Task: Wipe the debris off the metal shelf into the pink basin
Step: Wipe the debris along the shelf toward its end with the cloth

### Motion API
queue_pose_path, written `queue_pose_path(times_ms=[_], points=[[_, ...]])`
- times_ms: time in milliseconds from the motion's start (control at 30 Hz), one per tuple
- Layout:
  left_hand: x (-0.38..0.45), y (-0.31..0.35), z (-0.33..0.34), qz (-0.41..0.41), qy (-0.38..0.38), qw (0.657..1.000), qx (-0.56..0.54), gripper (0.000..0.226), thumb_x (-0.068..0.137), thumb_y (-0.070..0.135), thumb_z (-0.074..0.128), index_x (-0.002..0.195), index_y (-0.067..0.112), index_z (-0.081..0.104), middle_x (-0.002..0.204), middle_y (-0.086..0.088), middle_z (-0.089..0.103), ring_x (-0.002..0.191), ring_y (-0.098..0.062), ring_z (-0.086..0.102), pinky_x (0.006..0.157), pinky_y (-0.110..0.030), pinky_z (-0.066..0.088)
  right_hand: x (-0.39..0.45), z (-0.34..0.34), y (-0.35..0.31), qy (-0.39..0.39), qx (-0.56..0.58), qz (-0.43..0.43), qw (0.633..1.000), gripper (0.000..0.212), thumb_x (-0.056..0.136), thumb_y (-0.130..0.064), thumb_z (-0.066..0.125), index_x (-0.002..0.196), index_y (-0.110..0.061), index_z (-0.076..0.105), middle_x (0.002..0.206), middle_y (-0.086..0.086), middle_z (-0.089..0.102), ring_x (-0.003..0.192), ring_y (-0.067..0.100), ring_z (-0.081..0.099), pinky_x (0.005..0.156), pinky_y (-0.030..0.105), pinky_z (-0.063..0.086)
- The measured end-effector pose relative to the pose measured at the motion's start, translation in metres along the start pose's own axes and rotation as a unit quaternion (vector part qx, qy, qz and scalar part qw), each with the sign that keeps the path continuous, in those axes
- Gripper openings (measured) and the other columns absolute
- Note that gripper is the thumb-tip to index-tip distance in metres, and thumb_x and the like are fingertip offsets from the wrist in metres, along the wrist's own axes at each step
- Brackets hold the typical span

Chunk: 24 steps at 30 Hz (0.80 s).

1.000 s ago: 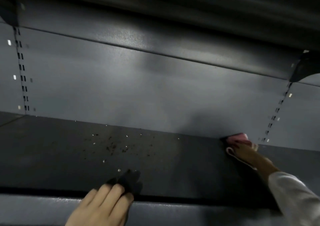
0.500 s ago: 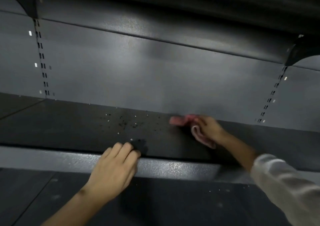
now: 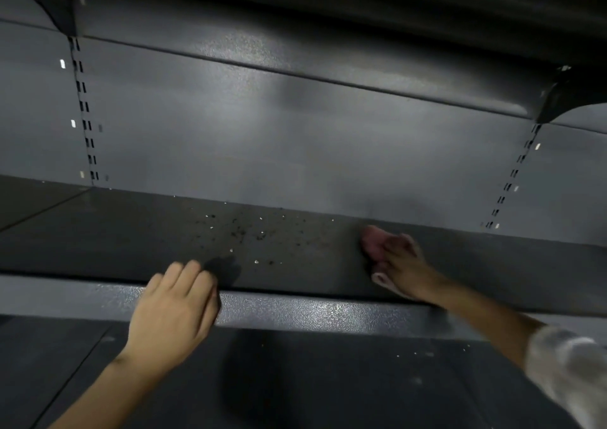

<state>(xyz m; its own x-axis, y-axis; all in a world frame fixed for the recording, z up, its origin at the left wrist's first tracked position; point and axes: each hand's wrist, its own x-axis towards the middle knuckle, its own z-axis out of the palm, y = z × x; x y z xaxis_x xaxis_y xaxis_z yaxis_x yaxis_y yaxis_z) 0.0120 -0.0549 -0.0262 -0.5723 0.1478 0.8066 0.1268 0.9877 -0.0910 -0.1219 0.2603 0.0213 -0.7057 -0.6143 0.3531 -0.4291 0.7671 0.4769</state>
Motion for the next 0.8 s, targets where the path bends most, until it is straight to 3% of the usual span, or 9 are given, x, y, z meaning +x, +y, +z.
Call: queue_pose_path(times_ms=[67, 133, 233, 300, 367, 467, 567, 667, 800], points=[[-0.001, 0.000, 0.001, -0.002, 0.005, 1.000, -0.001, 0.031, 0.079, 0.020, 0.037, 0.062, 0.002, 0.056, 0.060, -0.014, 0.049, 0.065, -0.025, 0.029, 0.056, -0.037, 0.021, 0.026, -0.010, -0.049, -0.116, 0.137, -0.028, 0.983, 0.056, 0.092, -0.044, 0.017, 0.114, -0.011, 0.057, 0.128, 0.013, 0.056, 0.129, 0.027, 0.039, 0.111, 0.048, 0.016], [-0.001, 0.001, 0.001, 0.000, 0.006, 1.000, -0.003, 0.031, 0.078, 0.020, 0.038, 0.062, 0.002, 0.056, 0.060, -0.014, 0.049, 0.065, -0.025, 0.029, 0.056, -0.036, 0.020, 0.050, -0.023, -0.096, -0.174, 0.298, 0.030, 0.938, 0.043, 0.093, -0.030, 0.036, 0.127, -0.005, 0.043, 0.136, 0.018, 0.047, 0.127, 0.031, 0.041, 0.109, 0.046, 0.029], [-0.001, 0.000, -0.001, 0.004, 0.002, 1.000, -0.013, 0.032, 0.078, 0.020, 0.037, 0.064, 0.001, 0.058, 0.061, -0.014, 0.050, 0.065, -0.024, 0.029, 0.056, -0.036, 0.021, 0.065, -0.044, -0.117, -0.114, 0.412, 0.130, 0.895, 0.026, 0.091, -0.011, 0.041, 0.098, 0.006, 0.060, 0.092, 0.021, 0.067, 0.095, 0.036, 0.064, 0.072, 0.025, 0.052], [-0.002, -0.003, -0.002, 0.011, 0.003, 1.000, -0.019, 0.031, 0.079, 0.020, 0.037, 0.067, 0.001, 0.058, 0.062, -0.013, 0.050, 0.066, -0.023, 0.029, 0.056, -0.035, 0.022, 0.062, -0.049, -0.102, -0.062, 0.420, 0.137, 0.895, 0.027, 0.091, -0.008, 0.039, 0.101, 0.002, 0.063, 0.092, 0.018, 0.070, 0.090, 0.033, 0.067, 0.068, 0.020, 0.053], [-0.003, -0.008, -0.004, 0.018, 0.006, 1.000, -0.014, 0.030, 0.081, 0.020, 0.037, 0.070, 0.002, 0.058, 0.063, -0.013, 0.050, 0.066, -0.022, 0.030, 0.057, -0.034, 0.023, 0.054, -0.046, -0.072, -0.011, 0.382, 0.152, 0.912, 0.031, 0.091, -0.012, 0.039, 0.112, -0.009, 0.062, 0.114, 0.018, 0.066, 0.102, 0.031, 0.064, 0.090, 0.033, 0.052], [-0.003, -0.019, -0.008, -0.006, 0.010, 1.000, 0.008, 0.033, 0.082, 0.020, 0.036, 0.071, 0.000, 0.061, 0.065, -0.013, 0.051, 0.067, -0.023, 0.031, 0.053, -0.037, 0.035, 0.033, -0.033, -0.016, 0.044, 0.433, 0.169, 0.884, 0.030, 0.090, -0.009, 0.041, 0.109, -0.016, 0.063, 0.122, 0.015, 0.063, 0.114, 0.029, 0.058, 0.103, 0.043, 0.044], [-0.005, -0.041, -0.012, -0.017, 0.017, 1.000, 0.018, 0.039, 0.086, 0.023, 0.034, 0.069, 0.000, 0.061, 0.064, -0.013, 0.051, 0.066, -0.023, 0.030, 0.049, -0.036, 0.037, 0.007, -0.003, 0.038, -0.031, 0.327, 0.251, 0.910, 0.032, 0.091, -0.017, 0.039, 0.116, -0.015, 0.060, 0.126, 0.016, 0.060, 0.115, 0.033, 0.056, 0.101, 0.044, 0.043], [-0.013, -0.065, -0.013, 0.017, 0.017, 0.999, 0.024, 0.061, 0.099, 0.032, 0.016, 0.066, 0.004, 0.060, 0.063, -0.010, 0.050, 0.065, -0.022, 0.029, 0.055, -0.034, 0.021, -0.004, 0.032, 0.066, -0.135, 0.270, 0.345, 0.889, 0.057, 0.089, -0.043, 0.034, 0.117, 0.001, 0.056, 0.125, 0.025, 0.058, 0.117, 0.038, 0.052, 0.106, 0.042, 0.036], [-0.015, -0.084, -0.017, 0.054, -0.013, 0.998, 0.011, 0.042, 0.089, 0.025, 0.034, 0.061, 0.006, 0.059, 0.061, -0.010, 0.052, 0.064, -0.023, 0.030, 0.055, -0.034, 0.021, 0.034, 0.046, 0.045, -0.072, 0.252, 0.349, 0.900, 0.024, 0.079, -0.025, 0.065, 0.098, -0.011, 0.065, 0.103, 0.013, 0.067, 0.099, 0.028, 0.063, 0.092, 0.039, 0.045]])
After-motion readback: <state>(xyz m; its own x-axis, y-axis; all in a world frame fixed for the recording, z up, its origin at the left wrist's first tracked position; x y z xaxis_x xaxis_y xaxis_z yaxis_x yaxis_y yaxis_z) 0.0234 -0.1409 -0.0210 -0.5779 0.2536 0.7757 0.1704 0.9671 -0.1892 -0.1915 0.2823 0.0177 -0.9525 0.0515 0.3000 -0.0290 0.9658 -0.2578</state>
